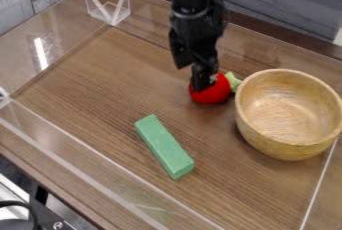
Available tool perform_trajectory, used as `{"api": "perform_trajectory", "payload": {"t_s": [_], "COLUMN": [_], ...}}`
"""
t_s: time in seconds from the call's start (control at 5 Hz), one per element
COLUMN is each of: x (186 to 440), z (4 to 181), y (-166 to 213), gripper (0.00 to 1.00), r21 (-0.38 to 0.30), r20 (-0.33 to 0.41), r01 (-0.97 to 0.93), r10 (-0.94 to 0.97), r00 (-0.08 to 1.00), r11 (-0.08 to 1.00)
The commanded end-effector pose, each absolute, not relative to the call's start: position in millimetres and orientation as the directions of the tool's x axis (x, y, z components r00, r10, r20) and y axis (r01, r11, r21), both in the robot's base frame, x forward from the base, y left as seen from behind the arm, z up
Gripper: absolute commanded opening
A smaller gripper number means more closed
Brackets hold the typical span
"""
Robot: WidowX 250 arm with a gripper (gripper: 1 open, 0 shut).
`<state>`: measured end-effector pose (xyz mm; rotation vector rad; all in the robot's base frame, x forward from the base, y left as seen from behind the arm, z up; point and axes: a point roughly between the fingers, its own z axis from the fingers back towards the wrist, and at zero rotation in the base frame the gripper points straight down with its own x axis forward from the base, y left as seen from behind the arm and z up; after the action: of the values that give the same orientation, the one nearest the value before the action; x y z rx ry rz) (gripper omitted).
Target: Move the red object to the left side of the table
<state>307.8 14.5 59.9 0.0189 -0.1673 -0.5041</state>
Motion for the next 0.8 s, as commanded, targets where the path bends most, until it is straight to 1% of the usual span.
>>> {"api": "perform_trajectory", "payload": {"t_s": [0.0,0.2,0.6], "x": [314.0,317.8,318.0], "z": [51.6,52.2,79.3], "y": [9.4,8.5,30.6], "gripper": [1.0,0.0,0.0], "r21": [0.075,0.072,0.108], "r20": [0.173,0.164,0.218], "r01": [0.496,0.462,0.342], "r10": [-0.501,-0.468,-0.358], "r00": [0.848,0.869,0.908], "r11": [0.865,0.884,0.933]}}
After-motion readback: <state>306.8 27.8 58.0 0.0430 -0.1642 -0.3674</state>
